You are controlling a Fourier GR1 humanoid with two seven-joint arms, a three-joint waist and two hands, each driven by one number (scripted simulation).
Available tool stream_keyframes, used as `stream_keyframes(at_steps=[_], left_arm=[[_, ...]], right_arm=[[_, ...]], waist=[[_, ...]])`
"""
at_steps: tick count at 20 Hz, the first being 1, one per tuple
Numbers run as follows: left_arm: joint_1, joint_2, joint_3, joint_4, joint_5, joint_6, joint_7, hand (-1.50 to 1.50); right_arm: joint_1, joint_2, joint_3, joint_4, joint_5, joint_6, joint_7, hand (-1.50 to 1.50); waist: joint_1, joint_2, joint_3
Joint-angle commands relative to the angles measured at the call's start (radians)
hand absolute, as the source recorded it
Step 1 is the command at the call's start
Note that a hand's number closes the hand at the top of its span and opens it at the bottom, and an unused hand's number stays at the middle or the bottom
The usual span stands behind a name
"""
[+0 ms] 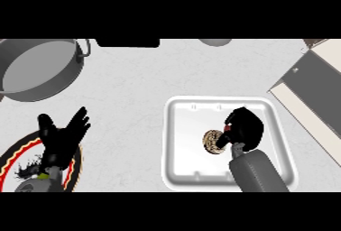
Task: Pick the bell pepper from the tray and place it in the tiered shelf
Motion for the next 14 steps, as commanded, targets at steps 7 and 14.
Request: stream_keyframes(at_steps=[7, 14], left_arm=[[0.000, 0.023, 0.036, 0.010, 0.014, -0.033, 0.018, 0.00], [0.027, 0.006, 0.024, 0.001, 0.002, -0.030, 0.012, 0.00]], right_arm=[[-0.145, 0.023, -0.148, -0.102, -0.116, -0.113, 0.140, 1.50], [-0.352, 0.020, -0.158, -0.223, 0.215, 0.024, 0.353, 1.50]], waist=[[-0.003, 0.012, 0.014], [-0.007, 0.007, 0.012]])
